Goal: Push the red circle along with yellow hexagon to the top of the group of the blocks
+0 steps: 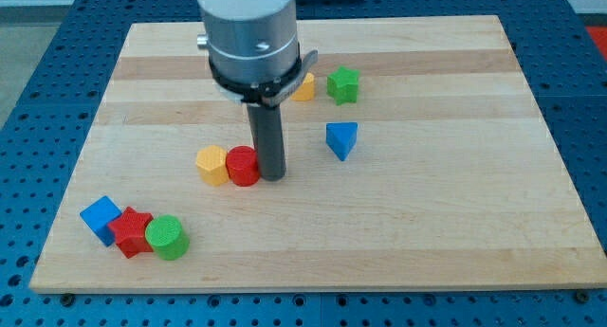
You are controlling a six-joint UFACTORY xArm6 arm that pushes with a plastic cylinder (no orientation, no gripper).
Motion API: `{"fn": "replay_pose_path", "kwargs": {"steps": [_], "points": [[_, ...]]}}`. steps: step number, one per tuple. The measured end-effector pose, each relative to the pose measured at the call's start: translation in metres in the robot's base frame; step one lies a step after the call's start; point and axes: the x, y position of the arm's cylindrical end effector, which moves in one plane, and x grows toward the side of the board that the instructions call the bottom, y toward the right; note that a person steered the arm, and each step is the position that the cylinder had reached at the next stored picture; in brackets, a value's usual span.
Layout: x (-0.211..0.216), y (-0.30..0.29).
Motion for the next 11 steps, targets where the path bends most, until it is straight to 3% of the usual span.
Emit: {"fn": "replay_pose_path", "kwargs": {"steps": [3, 4, 5, 9, 11], "points": [[0.055, -0.008], [0.053, 0.057], [0.018, 0.062], [-0.017, -0.009], [0.005, -0.052]]}}
